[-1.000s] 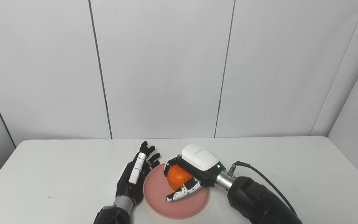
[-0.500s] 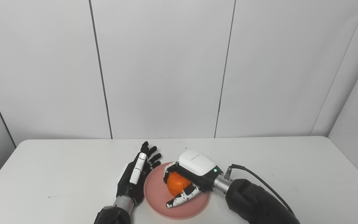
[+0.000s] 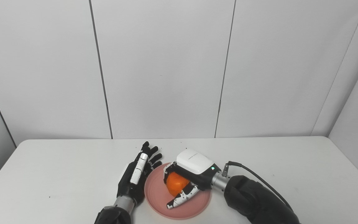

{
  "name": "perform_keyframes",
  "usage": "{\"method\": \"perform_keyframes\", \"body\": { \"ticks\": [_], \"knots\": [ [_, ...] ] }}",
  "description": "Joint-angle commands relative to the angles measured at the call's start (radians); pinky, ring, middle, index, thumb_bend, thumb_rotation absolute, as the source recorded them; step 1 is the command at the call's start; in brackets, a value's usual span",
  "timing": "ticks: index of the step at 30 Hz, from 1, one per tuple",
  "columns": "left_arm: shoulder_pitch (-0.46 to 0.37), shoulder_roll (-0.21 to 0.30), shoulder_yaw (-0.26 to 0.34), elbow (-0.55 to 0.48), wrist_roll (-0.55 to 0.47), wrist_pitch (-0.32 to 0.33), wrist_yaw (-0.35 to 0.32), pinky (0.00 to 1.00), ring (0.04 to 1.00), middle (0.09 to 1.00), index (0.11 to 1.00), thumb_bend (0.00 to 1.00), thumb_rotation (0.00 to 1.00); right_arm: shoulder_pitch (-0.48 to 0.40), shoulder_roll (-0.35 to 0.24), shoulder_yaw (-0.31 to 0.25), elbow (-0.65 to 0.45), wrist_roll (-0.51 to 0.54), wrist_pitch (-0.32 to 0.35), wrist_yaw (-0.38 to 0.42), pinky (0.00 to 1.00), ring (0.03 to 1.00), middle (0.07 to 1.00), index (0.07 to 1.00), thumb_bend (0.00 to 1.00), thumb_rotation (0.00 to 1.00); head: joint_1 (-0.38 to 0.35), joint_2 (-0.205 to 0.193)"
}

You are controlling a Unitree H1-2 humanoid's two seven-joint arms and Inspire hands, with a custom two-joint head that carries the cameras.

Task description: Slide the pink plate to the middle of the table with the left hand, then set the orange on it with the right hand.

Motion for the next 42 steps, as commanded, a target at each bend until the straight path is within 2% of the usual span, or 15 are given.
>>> {"method": "perform_keyframes", "body": {
  "ticks": [1, 3, 4, 5, 11, 12, 16, 20, 24, 26, 29, 32, 35, 38, 42],
  "knots": [
    [0.012, -0.006, -0.002, 0.023, 0.008, 0.031, 0.009, 0.90, 0.900, 0.937, 1.000, 0.78, 0.71, -0.047, -0.014, -0.023, -0.020, 0.023, -0.029, -0.022, 0.33, 0.392, 0.469, 0.479, 0.65, 0.50, 0.001, 0.002],
    [0.013, -0.008, -0.002, 0.017, 0.009, 0.039, 0.013, 0.91, 0.895, 0.936, 1.000, 0.77, 0.71, -0.047, -0.018, -0.025, -0.029, 0.024, -0.025, -0.016, 0.37, 0.451, 0.545, 0.579, 0.71, 0.60, 0.002, 0.009],
    [0.012, -0.008, -0.002, 0.016, 0.009, 0.040, 0.014, 0.91, 0.894, 0.936, 1.000, 0.77, 0.71, -0.047, -0.020, -0.026, -0.032, 0.024, -0.024, -0.014, 0.38, 0.457, 0.552, 0.587, 0.72, 0.61, 0.002, 0.009],
    [0.011, -0.008, -0.003, 0.010, 0.011, 0.048, 0.017, 0.91, 0.893, 0.936, 1.000, 0.77, 0.71, -0.050, -0.022, -0.029, -0.037, 0.025, -0.021, -0.011, 0.38, 0.468, 0.566, 0.602, 0.73, 0.64, 0.006, 0.029],
    [0.017, -0.006, -0.007, -0.048, 0.011, 0.093, 0.024, 0.92, 0.891, 0.943, 1.000, 0.73, 0.72, -0.051, -0.032, -0.039, -0.091, 0.033, 0.017, 0.035, 0.44, 0.533, 0.631, 0.658, 0.84, 0.82, 0.028, 0.093],
    [0.021, -0.007, -0.007, -0.066, 0.008, 0.107, 0.025, 0.92, 0.893, 0.942, 1.000, 0.74, 0.71, -0.050, -0.035, -0.041, -0.108, 0.034, 0.029, 0.055, 0.45, 0.544, 0.638, 0.667, 0.84, 0.82, 0.035, 0.108],
    [0.024, -0.015, -0.001, -0.097, 0.000, 0.142, 0.031, 0.90, 0.889, 0.943, 1.000, 0.76, 0.70, -0.050, -0.042, -0.049, -0.131, 0.046, 0.032, 0.093, 0.45, 0.538, 0.629, 0.673, 0.85, 0.82, 0.058, 0.119],
    [0.020, -0.023, -0.001, -0.093, 0.010, 0.151, 0.044, 0.89, 0.890, 0.941, 1.000, 0.79, 0.69, -0.047, -0.047, -0.061, -0.127, 0.059, 0.021, 0.099, 0.44, 0.540, 0.635, 0.700, 0.84, 0.81, 0.069, 0.118],
    [0.021, -0.027, -0.007, -0.095, 0.023, 0.153, 0.055, 0.88, 0.882, 0.924, 1.000, 0.79, 0.71, -0.039, -0.045, -0.080, -0.128, 0.074, 0.015, 0.090, 0.43, 0.537, 0.639, 0.723, 0.79, 0.74, 0.069, 0.113],
    [0.021, -0.028, -0.009, -0.095, 0.025, 0.150, 0.053, 0.87, 0.881, 0.921, 1.000, 0.78, 0.71, -0.036, -0.046, -0.089, -0.131, 0.080, 0.010, 0.086, 0.43, 0.536, 0.642, 0.731, 0.78, 0.74, 0.075, 0.114],
    [0.020, -0.031, -0.012, -0.092, 0.031, 0.146, 0.054, 0.88, 0.885, 0.934, 1.000, 0.79, 0.70, -0.029, -0.048, -0.112, -0.142, 0.098, -0.002, 0.069, 0.43, 0.543, 0.645, 0.745, 0.79, 0.83, 0.084, 0.117],
    [0.024, -0.039, -0.009, -0.110, 0.034, 0.166, 0.069, 0.87, 0.864, 0.929, 1.000, 0.80, 0.69, -0.014, -0.047, -0.138, -0.168, 0.118, 0.000, 0.059, 0.47, 0.588, 0.674, 0.753, 0.78, 0.86, 0.088, 0.126],
    [0.030, -0.041, -0.011, -0.141, 0.034, 0.179, 0.074, 0.88, 0.852, 0.935, 1.000, 0.80, 0.69, 0.035, -0.032, -0.210, -0.182, 0.194, -0.028, -0.014, 0.51, 0.611, 0.684, 0.743, 0.74, 0.82, 0.096, 0.152],
    [0.044, -0.044, -0.010, -0.189, 0.031, 0.206, 0.081, 0.90, 0.852, 0.923, 1.000, 0.79, 0.69, 0.083, -0.007, -0.290, -0.179, 0.285, -0.036, -0.082, 0.57, 0.649, 0.708, 0.758, 0.73, 0.87, 0.091, 0.170],
    [0.063, -0.038, -0.014, -0.254, 0.034, 0.251, 0.094, 0.88, 0.848, 0.914, 1.000, 0.77, 0.71, 0.156, 0.053, -0.385, -0.212, 0.389, 0.031, -0.136, 0.59, 0.670, 0.711, 0.759, 0.73, 0.93, 0.086, 0.191]
  ]
}}
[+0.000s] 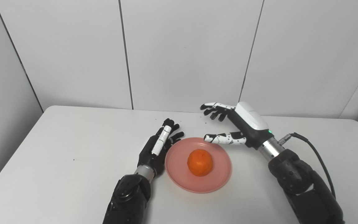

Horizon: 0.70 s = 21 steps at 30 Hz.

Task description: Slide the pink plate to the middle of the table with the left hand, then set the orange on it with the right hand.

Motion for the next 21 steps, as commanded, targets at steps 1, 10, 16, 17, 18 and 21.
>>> {"method": "perform_keyframes", "body": {
  "ticks": [1, 10, 16, 17, 18, 21],
  "knots": [
    [-0.007, -0.006, -0.007, -0.033, 0.001, 0.034, 0.005, 0.89, 0.854, 0.914, 1.000, 0.78, 0.71, 0.001, 0.035, -0.040, -0.049, 0.080, 0.029, -0.036, 0.62, 0.698, 0.736, 0.763, 0.72, 0.94, 0.002, 0.007],
    [0.024, 0.019, -0.022, -0.115, 0.033, -0.001, 0.003, 0.96, 0.861, 0.889, 1.000, 0.75, 0.69, 0.105, 0.186, -0.148, -0.034, 0.324, 0.172, -0.064, 0.70, 0.744, 0.788, 0.775, 0.68, 0.98, 0.008, 0.048],
    [0.037, 0.044, -0.067, -0.155, 0.168, -0.070, 0.047, 0.92, 0.852, 0.870, 0.988, 0.73, 0.72, 0.135, 0.261, -0.207, -0.025, 0.533, 0.333, -0.033, 0.81, 0.829, 0.837, 0.808, 0.76, 0.92, 0.025, 0.091],
    [0.037, 0.049, -0.076, -0.142, 0.198, -0.114, 0.059, 0.93, 0.855, 0.875, 0.983, 0.73, 0.73, 0.132, 0.278, -0.224, -0.024, 0.575, 0.374, -0.038, 0.81, 0.832, 0.841, 0.813, 0.76, 0.91, 0.027, 0.094],
    [0.035, 0.053, -0.083, -0.122, 0.226, -0.167, 0.072, 0.95, 0.859, 0.884, 0.973, 0.75, 0.73, 0.129, 0.290, -0.236, -0.020, 0.606, 0.402, -0.040, 0.82, 0.838, 0.850, 0.823, 0.77, 0.90, 0.022, 0.090],
    [0.026, 0.061, -0.101, -0.050, 0.303, -0.292, 0.117, 0.91, 0.843, 0.866, 0.929, 0.78, 0.72, 0.123, 0.304, -0.252, -0.004, 0.648, 0.444, -0.042, 0.85, 0.865, 0.879, 0.846, 0.76, 0.92, 0.011, 0.081]
  ]
}}
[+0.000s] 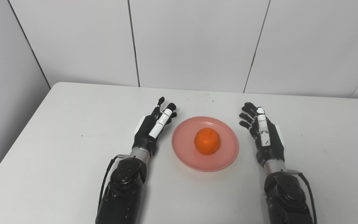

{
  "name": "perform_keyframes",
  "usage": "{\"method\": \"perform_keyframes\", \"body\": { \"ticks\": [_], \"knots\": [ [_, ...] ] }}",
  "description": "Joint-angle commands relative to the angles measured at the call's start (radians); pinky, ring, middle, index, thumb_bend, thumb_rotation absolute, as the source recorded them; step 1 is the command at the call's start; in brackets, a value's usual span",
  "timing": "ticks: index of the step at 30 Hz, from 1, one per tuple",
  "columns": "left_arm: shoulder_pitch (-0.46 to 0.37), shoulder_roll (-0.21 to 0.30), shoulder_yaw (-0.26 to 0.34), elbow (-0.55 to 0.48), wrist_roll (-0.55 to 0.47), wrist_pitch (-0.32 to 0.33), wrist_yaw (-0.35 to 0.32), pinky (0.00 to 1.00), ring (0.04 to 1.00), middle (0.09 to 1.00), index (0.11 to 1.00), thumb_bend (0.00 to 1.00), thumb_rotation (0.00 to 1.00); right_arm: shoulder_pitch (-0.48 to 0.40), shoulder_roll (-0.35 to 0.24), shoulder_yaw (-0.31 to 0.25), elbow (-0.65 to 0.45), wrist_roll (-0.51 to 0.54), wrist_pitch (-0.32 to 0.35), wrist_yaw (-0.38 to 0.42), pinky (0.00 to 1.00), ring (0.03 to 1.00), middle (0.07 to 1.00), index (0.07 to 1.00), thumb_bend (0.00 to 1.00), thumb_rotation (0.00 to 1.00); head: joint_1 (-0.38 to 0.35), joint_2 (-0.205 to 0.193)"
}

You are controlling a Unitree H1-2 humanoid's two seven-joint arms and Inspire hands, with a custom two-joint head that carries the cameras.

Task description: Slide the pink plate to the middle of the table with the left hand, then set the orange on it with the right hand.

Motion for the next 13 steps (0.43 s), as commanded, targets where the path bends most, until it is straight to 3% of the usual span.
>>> {"method": "perform_keyframes", "body": {
  "ticks": [1, 3, 6, 10, 13],
  "knots": [
    [-0.040, 0.007, -0.020, 0.027, 0.061, -0.105, 0.033, 0.89, 0.846, 0.865, 0.923, 0.77, 0.73, -0.029, 0.005, -0.005, -0.003, 0.027, 0.043, 0.002, 0.85, 0.871, 0.883, 0.852, 0.75, 0.93, -0.007, -0.008],
    [-0.051, 0.014, -0.029, 0.072, 0.093, -0.144, 0.045, 0.87, 0.864, 0.882, 0.933, 0.68, 0.80, -0.033, 0.009, -0.009, 0.008, 0.036, 0.063, -0.012, 0.86, 0.885, 0.895, 0.858, 0.74, 0.94, -0.012, -0.016],
    [-0.063, 0.010, -0.024, 0.118, 0.090, -0.162, 0.047, 0.90, 0.904, 0.918, 0.957, 0.64, 0.84, -0.039, 0.014, -0.020, 0.023, 0.052, 0.086, -0.027, 0.87, 0.894, 0.898, 0.849, 0.72, 0.94, -0.010, -0.018],
    [-0.071, 0.000, -0.002, 0.146, 0.044, -0.149, 0.027, 0.99, 0.970, 0.963, 0.997, 0.73, 0.90, -0.040, 0.018, -0.034, 0.028, 0.072, 0.089, -0.033, 0.90, 0.913, 0.903, 0.855, 0.71, 0.91, -0.033, -0.021],
    [-0.076, 0.011, -0.002, 0.155, 0.029, -0.137, 0.006, 1.00, 0.996, 0.991, 1.000, 0.74, 0.92, -0.045, 0.026, -0.044, 0.037, 0.088, 0.085, -0.038, 0.93, 0.936, 0.916, 0.864, 0.71, 0.90, -0.051, -0.023]
  ]
}}
